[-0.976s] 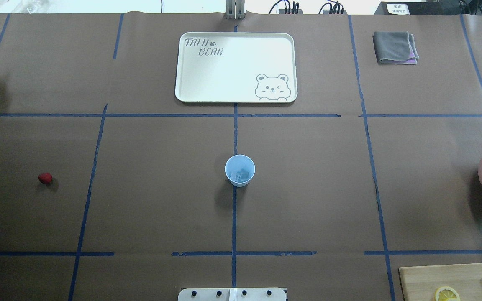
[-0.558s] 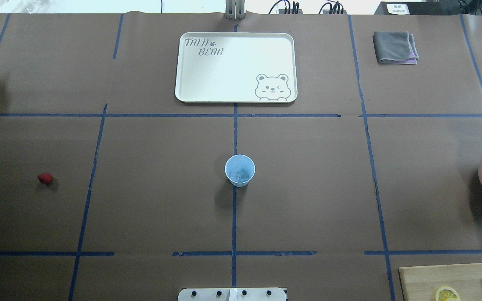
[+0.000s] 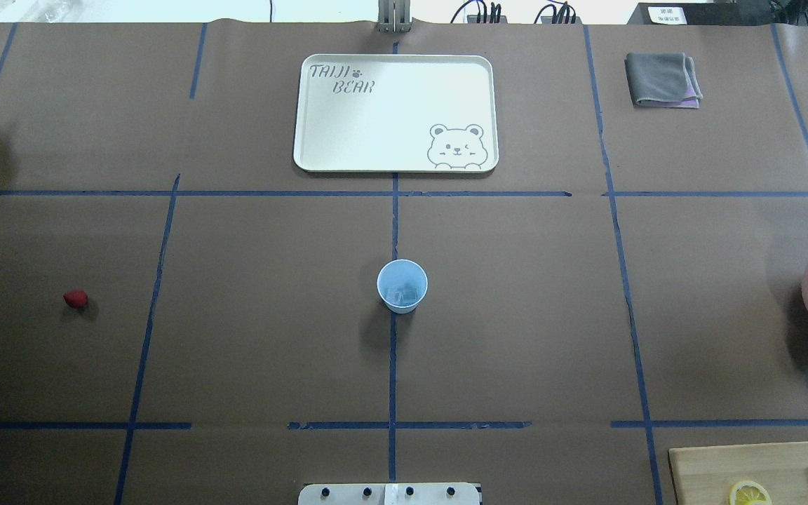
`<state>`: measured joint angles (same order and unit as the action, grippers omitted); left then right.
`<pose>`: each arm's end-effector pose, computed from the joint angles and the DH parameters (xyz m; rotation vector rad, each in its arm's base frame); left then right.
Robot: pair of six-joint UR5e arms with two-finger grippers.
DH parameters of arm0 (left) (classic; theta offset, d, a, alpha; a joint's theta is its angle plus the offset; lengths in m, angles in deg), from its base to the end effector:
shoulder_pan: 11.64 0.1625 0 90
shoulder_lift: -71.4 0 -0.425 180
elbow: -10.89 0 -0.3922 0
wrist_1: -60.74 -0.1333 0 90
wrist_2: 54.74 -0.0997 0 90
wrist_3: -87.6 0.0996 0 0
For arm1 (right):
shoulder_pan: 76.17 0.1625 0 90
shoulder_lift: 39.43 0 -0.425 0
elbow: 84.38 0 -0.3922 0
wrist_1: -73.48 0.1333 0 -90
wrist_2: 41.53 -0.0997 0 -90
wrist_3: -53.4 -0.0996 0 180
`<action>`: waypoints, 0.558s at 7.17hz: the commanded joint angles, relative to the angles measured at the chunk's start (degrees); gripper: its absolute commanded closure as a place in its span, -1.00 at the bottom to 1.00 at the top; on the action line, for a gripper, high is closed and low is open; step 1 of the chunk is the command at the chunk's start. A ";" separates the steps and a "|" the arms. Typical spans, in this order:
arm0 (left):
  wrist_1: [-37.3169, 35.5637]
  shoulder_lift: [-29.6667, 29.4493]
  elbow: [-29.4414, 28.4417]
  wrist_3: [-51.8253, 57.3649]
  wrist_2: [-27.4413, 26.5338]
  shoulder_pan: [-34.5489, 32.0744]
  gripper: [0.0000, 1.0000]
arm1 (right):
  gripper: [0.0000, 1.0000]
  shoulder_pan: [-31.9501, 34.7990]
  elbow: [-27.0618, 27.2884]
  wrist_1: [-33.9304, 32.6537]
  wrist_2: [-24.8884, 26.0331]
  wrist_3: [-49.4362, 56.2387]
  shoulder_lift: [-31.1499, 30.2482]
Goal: Mash ice and strawberries in cup
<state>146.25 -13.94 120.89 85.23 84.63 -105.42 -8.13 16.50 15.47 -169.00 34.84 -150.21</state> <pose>-0.0875 -0.4490 0.5273 0.1880 0.8565 -0.0188 -0.0663 -0.3589 0.6630 0.1251 -0.7350 -0.1826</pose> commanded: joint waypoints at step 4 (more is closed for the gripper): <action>0.00 -0.09 -0.05 0.00 0.02 0.00 -1.00 | -0.39 -0.09 -1.65 -0.09 -0.49 0.01 0.13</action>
<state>146.26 -13.96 120.84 85.23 84.65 -105.42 -8.18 15.21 15.38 -169.43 34.85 -150.13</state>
